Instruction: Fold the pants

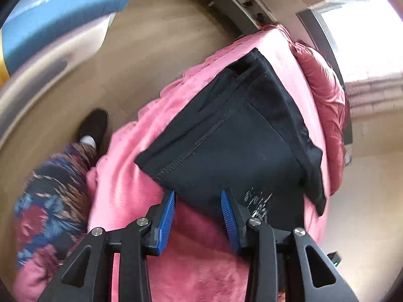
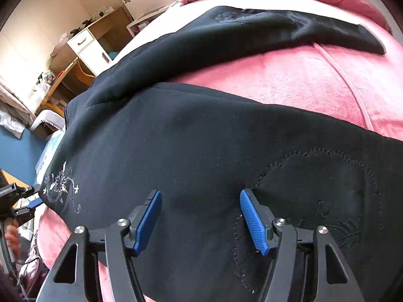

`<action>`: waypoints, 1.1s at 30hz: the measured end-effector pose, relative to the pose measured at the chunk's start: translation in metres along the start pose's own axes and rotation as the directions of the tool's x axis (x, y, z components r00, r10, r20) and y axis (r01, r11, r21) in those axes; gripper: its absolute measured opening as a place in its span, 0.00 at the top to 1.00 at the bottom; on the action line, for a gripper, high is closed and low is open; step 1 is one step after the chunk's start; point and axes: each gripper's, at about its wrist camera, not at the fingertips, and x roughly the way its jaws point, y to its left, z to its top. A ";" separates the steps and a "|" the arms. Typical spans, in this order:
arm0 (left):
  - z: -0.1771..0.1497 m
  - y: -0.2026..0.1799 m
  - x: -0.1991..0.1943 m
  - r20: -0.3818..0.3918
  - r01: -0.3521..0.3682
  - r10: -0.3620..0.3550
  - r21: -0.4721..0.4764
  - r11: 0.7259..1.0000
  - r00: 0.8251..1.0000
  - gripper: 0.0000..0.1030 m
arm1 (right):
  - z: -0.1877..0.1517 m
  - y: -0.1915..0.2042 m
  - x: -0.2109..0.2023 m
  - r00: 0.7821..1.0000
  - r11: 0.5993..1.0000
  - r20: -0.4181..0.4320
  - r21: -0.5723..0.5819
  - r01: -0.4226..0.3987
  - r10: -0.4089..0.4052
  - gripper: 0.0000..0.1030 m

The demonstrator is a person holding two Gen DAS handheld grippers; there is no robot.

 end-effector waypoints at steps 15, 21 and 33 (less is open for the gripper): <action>-0.002 -0.023 -0.001 0.126 -0.223 0.197 0.243 0.944 0.972 0.92 | -0.004 0.010 0.008 1.000 0.998 0.002 -0.050 0.025 -0.024 0.33; 0.011 -0.027 0.003 0.078 -0.295 0.284 0.268 0.917 0.956 0.69 | -0.003 0.019 0.014 0.999 0.996 -0.005 -0.078 0.044 -0.045 0.26; 0.121 -0.109 -0.007 0.195 -0.229 0.167 0.364 0.903 0.967 0.65 | 0.007 0.034 0.017 0.997 0.994 -0.034 -0.094 0.062 -0.066 0.20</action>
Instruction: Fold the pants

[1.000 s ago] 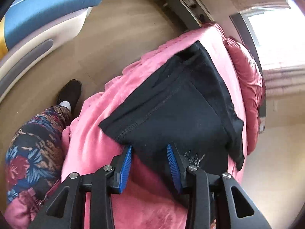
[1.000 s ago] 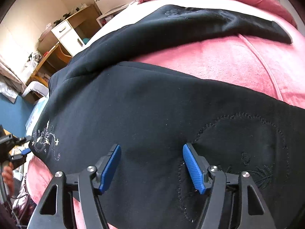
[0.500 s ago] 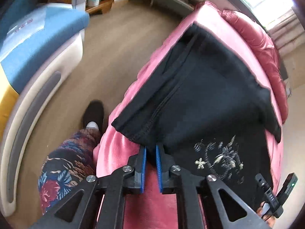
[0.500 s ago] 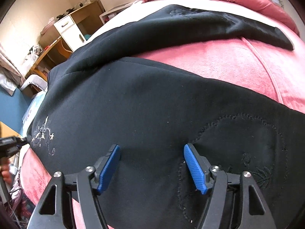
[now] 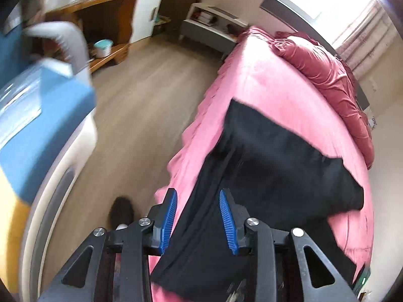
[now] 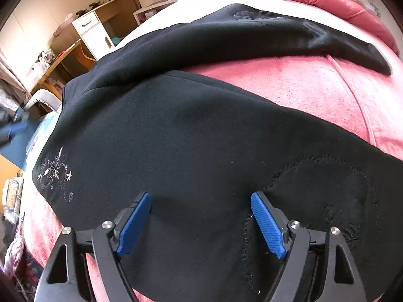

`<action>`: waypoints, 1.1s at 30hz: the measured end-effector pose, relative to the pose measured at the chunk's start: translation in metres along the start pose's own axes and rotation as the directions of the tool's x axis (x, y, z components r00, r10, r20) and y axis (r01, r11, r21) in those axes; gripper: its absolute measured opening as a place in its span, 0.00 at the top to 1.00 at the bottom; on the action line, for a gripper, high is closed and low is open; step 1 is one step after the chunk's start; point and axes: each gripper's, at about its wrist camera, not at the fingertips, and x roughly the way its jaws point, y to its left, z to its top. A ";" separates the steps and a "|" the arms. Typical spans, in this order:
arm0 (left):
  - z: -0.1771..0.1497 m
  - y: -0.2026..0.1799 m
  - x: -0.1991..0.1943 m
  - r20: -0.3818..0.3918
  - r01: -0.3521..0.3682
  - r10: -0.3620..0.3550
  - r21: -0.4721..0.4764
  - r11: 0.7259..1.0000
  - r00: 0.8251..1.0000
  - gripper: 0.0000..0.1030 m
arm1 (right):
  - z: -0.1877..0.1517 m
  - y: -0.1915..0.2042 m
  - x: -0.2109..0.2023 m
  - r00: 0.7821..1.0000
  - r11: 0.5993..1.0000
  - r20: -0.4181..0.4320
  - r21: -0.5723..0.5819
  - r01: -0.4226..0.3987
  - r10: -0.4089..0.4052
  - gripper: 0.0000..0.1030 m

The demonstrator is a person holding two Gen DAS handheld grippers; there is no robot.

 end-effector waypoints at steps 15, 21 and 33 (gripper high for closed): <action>0.122 -0.065 0.153 -0.117 0.025 -0.029 -0.038 0.999 0.993 0.61 | 0.087 0.042 0.009 0.996 0.997 0.085 -0.074 -0.017 0.023 0.20; 0.133 -0.071 0.185 -0.135 -0.029 0.018 -0.079 0.996 0.991 0.59 | 0.143 0.050 0.028 0.989 0.998 0.148 -0.069 -0.013 0.023 0.20; 0.112 -0.111 0.133 0.081 0.040 -0.052 0.134 0.990 0.995 0.91 | 0.197 0.037 0.062 0.988 1.000 0.154 0.025 0.007 -0.011 0.27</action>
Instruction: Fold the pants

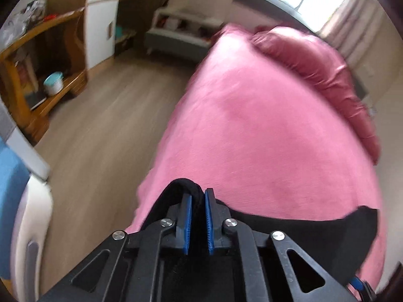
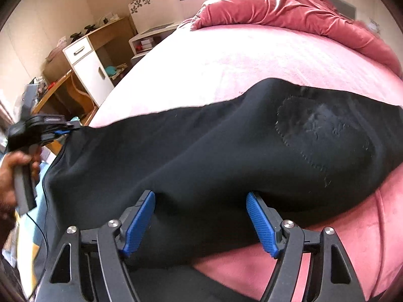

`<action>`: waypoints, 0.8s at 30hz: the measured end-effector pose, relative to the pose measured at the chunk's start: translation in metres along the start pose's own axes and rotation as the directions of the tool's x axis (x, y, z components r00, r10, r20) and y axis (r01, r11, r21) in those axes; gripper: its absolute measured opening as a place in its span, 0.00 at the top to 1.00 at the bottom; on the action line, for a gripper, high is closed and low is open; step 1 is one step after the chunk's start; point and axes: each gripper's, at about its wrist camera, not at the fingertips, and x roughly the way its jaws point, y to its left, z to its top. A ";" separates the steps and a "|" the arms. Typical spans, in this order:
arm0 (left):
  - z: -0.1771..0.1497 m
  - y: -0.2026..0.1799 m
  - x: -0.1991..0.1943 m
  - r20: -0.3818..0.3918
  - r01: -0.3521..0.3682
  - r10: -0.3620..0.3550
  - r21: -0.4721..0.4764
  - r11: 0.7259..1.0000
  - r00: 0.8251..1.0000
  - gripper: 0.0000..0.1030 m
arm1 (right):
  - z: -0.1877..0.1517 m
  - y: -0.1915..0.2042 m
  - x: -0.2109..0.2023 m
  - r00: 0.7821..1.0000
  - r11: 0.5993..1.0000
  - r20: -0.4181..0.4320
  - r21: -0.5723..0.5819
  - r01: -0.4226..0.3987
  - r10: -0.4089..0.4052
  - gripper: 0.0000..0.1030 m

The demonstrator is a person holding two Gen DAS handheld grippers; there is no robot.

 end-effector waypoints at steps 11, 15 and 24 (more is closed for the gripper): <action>-0.061 -0.031 -0.108 0.020 0.440 -0.449 0.166 0.883 0.893 0.92 | 0.055 -0.032 0.005 0.998 0.987 0.044 0.157 -0.040 0.033 0.31; -0.091 -0.024 -0.142 -0.006 0.534 -0.541 0.163 0.830 0.841 0.92 | 0.082 -0.052 0.020 0.997 0.962 0.033 0.263 -0.069 0.063 0.34; -0.125 0.014 -0.196 0.040 0.593 -0.599 0.103 0.798 0.800 0.92 | 0.111 -0.084 0.054 0.998 0.898 -0.005 0.437 -0.058 0.067 0.35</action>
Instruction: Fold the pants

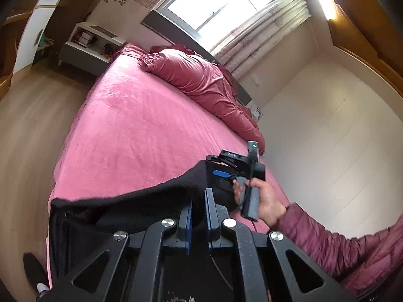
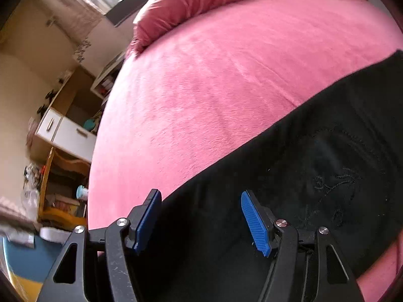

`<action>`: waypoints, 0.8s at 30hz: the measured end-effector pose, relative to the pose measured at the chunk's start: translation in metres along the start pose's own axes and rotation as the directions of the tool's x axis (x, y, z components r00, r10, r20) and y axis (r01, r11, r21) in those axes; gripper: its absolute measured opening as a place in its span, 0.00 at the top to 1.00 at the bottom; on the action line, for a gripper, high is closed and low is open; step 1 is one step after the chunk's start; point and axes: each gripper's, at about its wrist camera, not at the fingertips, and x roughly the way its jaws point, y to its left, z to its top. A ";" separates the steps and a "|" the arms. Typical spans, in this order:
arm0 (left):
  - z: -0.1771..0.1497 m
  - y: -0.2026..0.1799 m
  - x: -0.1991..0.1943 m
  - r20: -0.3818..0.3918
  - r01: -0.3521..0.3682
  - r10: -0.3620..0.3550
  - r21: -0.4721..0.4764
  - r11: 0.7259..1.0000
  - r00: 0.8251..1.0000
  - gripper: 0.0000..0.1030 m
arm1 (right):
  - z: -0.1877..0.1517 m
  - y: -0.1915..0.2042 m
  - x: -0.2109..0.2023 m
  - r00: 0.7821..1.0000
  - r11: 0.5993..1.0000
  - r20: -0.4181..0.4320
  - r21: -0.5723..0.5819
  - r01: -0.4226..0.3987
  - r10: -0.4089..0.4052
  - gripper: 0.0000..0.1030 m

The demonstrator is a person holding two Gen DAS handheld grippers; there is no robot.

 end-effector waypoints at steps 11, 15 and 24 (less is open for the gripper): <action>-0.013 -0.021 -0.025 -0.025 0.024 -0.023 0.049 0.999 0.999 0.94 | 0.004 -0.017 0.006 0.999 0.998 -0.024 0.050 0.041 -0.040 0.79; -0.005 -0.006 -0.027 -0.007 -0.062 0.062 -0.028 0.998 0.998 0.94 | 0.001 -0.027 -0.007 1.000 0.999 -0.008 0.037 0.025 -0.025 0.90; 0.078 0.039 -0.015 0.057 -0.253 0.265 -0.168 0.953 0.962 0.94 | -0.010 -0.035 -0.092 0.980 0.988 0.126 -0.001 -0.153 0.152 0.90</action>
